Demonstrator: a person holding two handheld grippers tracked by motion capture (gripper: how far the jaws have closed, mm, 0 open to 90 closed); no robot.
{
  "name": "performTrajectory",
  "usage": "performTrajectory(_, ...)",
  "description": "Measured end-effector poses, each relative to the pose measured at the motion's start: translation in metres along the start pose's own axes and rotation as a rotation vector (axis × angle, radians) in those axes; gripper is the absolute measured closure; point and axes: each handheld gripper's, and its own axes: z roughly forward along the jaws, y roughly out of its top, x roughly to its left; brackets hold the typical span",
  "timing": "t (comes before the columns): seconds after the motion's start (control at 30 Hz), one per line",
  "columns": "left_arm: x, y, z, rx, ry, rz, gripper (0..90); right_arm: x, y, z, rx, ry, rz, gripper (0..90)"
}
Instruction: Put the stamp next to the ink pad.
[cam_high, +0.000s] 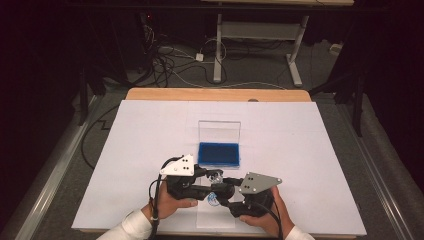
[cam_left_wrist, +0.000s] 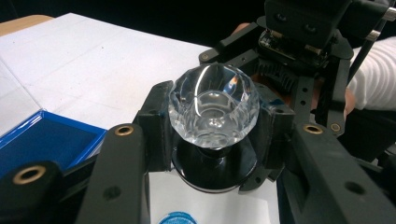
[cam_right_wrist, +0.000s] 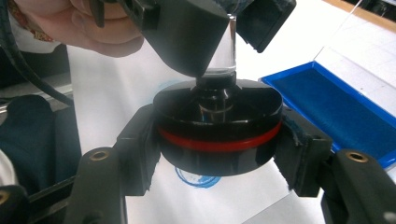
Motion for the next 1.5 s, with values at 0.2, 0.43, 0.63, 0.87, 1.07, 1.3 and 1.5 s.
performTrajectory(0.2,-0.005,0.003,0.005,0.023,-0.017,0.021,54.0,0.003,-0.001,0.003,0.012,0.004,-0.010,38.4)
performTrajectory(0.43,-0.009,0.010,0.003,0.052,0.007,0.057,54.0,0.003,0.004,0.003,-0.002,-0.006,-0.048,38.3)
performTrajectory(0.63,-0.009,0.013,0.003,0.069,0.036,0.065,53.9,0.002,0.001,0.005,-0.024,-0.025,-0.053,37.9)
performTrajectory(0.87,-0.010,0.013,0.004,0.079,0.052,0.071,53.9,0.002,0.000,0.008,-0.026,-0.030,-0.063,37.6)
performTrajectory(1.07,-0.010,0.013,0.004,0.077,0.054,0.069,53.9,0.003,0.000,0.009,-0.032,-0.036,-0.065,35.5)
performTrajectory(1.3,-0.009,0.014,0.002,0.071,0.060,0.066,53.9,0.003,0.000,0.009,-0.033,-0.050,-0.067,31.0)
performTrajectory(1.5,-0.009,0.015,0.000,0.067,0.064,0.070,53.9,0.003,-0.001,0.011,-0.012,-0.055,-0.074,25.9)
